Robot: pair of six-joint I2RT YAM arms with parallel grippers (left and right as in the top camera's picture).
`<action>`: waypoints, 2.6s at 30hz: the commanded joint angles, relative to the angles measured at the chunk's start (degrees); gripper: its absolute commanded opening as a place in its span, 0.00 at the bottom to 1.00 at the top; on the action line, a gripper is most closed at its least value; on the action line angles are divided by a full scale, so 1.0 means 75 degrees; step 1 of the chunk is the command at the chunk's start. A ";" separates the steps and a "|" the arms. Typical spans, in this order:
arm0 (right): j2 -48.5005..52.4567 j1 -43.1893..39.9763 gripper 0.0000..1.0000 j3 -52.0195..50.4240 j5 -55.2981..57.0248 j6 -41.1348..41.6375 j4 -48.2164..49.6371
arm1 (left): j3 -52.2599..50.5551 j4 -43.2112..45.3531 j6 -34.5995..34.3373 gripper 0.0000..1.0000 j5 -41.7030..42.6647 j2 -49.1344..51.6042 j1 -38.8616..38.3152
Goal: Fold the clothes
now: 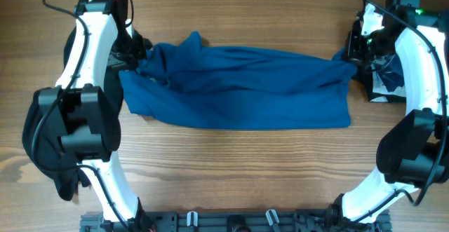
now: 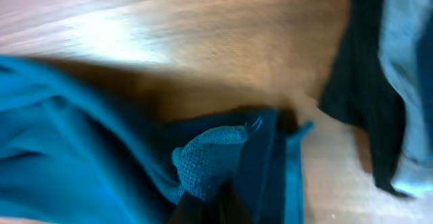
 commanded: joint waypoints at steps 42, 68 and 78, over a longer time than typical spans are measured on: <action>0.0172 -0.0230 0.24 -0.1845 -0.0303 0.0329 0.3072 | 0.0073 0.3031 0.2512 0.45 0.1128 0.1393 -0.0836; 0.0172 -0.0230 0.04 0.0303 -0.0396 -0.0358 0.4916 | 0.2640 0.3829 0.1547 0.04 -0.0411 0.0300 -0.0772; 0.0187 -0.0230 0.04 0.0554 -0.0554 -0.0886 0.4421 | 0.2736 0.3821 0.1661 0.04 -0.0819 0.0192 -0.0772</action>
